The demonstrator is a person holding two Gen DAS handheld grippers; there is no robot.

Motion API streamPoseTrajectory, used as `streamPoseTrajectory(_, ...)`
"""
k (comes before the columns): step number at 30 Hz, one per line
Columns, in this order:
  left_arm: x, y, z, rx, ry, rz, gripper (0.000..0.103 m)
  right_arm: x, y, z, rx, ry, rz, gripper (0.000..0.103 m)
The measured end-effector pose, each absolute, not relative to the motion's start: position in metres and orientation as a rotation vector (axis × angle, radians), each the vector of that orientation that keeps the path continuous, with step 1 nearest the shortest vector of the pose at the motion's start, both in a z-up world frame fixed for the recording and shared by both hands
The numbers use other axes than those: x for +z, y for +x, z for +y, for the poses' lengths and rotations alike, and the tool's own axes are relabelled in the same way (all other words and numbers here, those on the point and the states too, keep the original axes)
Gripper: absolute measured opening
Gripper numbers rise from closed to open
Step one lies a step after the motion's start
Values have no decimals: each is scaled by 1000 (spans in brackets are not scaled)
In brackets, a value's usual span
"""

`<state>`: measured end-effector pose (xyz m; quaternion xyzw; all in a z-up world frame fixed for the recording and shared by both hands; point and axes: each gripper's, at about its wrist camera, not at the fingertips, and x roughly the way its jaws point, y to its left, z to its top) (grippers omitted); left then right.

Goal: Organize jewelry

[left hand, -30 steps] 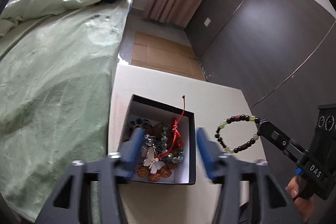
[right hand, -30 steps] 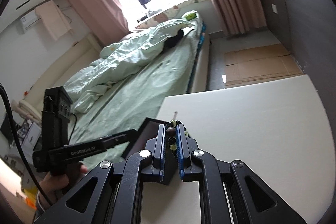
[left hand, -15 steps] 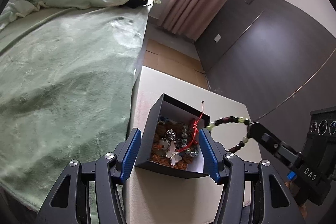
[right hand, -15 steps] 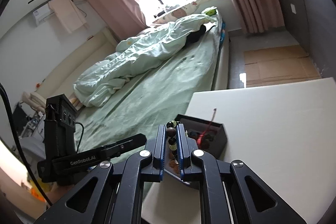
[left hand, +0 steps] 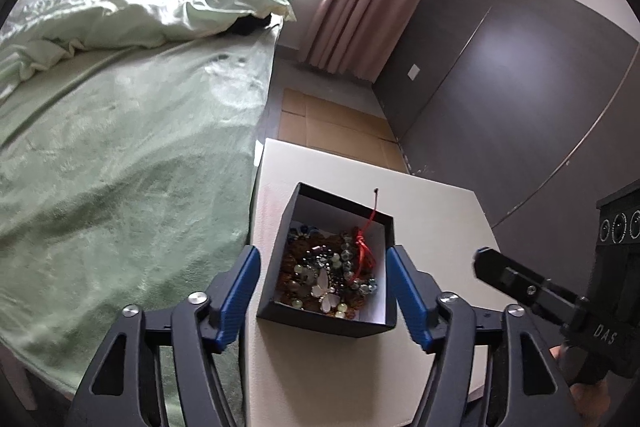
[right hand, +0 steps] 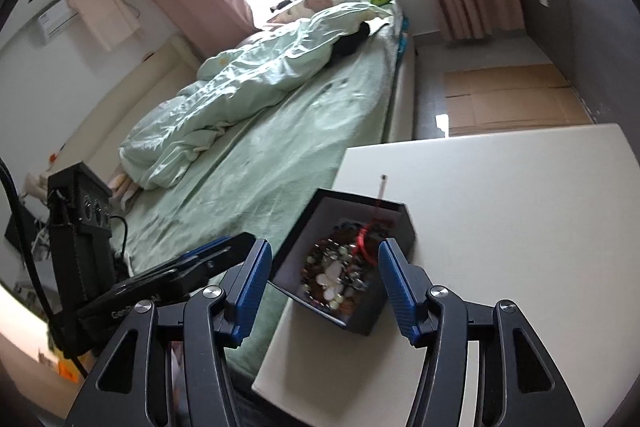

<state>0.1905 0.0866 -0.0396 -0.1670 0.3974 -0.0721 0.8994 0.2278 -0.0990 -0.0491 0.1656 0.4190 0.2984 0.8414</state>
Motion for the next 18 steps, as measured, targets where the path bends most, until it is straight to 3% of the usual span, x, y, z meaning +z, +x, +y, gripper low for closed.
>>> streamPoseTrajectory(3, -32, 178, 80, -113, -305, 796, 72, -44, 216, -116, 578, 358, 871, 65)
streamPoseTrajectory(10, -11, 144, 74, -94, -269, 713, 80, -23, 175, -155, 477, 356, 807, 67)
streamPoseTrajectory(13, -4, 127, 67, -89, -235, 680, 87, -18, 162, -163, 460, 355, 795, 74)
streamPoseTrajectory(17, 5, 104, 60, -76, -197, 636, 92, -13, 144, -170, 429, 336, 790, 96)
streamPoseTrajectory(18, 7, 97, 58, -71, -185, 619, 93, -12, 140, -170, 428, 332, 790, 96)
